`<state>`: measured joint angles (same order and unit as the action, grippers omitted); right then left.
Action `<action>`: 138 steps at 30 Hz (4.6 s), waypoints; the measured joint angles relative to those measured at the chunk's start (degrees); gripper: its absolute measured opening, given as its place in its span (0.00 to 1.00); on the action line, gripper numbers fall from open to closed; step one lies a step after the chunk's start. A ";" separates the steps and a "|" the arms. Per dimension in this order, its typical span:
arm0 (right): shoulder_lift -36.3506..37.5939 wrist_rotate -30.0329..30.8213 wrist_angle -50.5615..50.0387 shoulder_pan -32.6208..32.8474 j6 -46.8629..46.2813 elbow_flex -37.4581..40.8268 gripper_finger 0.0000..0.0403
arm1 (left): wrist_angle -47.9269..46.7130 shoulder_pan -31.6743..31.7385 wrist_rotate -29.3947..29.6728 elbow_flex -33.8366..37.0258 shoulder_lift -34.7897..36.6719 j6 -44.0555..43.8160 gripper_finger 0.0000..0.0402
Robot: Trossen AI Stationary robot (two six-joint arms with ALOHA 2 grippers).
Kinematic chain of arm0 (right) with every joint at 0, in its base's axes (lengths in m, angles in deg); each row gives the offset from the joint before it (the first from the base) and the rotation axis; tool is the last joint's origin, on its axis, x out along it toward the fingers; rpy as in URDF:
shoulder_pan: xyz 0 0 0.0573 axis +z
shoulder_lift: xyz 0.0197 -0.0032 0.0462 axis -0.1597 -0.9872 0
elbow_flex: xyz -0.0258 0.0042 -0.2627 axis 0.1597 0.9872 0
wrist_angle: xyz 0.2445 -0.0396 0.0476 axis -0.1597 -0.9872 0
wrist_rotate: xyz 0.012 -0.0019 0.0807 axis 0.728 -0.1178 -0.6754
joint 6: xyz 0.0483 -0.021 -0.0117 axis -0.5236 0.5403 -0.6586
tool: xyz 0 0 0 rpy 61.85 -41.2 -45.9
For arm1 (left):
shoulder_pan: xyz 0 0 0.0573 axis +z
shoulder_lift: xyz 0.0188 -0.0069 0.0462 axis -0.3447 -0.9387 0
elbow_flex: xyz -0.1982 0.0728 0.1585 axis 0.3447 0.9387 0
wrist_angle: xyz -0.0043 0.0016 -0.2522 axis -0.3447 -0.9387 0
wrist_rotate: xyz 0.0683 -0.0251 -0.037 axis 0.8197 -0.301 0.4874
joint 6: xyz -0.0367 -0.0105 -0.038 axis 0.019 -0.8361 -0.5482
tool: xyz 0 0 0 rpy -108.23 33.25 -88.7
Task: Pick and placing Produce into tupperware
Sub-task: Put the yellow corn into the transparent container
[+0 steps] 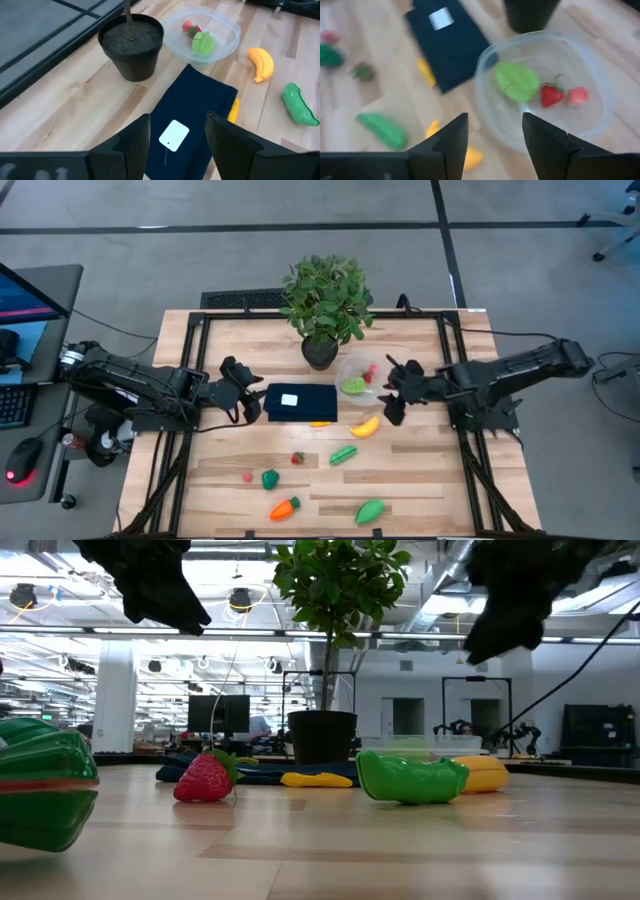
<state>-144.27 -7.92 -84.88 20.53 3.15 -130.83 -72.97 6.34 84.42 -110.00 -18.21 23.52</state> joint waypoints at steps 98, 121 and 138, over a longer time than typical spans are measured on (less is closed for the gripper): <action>2.53 17.50 -28.07 58.90 -61.96 0.02 0.33 | 30.28 7.34 -31.09 -12.66 -52.75 20.98 0.35; 2.51 17.50 -28.09 58.92 -62.00 0.02 0.32 | 30.26 7.43 -30.09 -12.59 -52.80 20.14 0.24; 2.51 17.50 -28.09 58.92 -62.01 0.02 0.31 | 32.32 7.39 -31.74 -12.49 -52.90 20.02 0.08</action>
<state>-141.76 9.58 -112.97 79.45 -58.86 -130.81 -40.65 13.73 52.68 -122.50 -71.11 43.54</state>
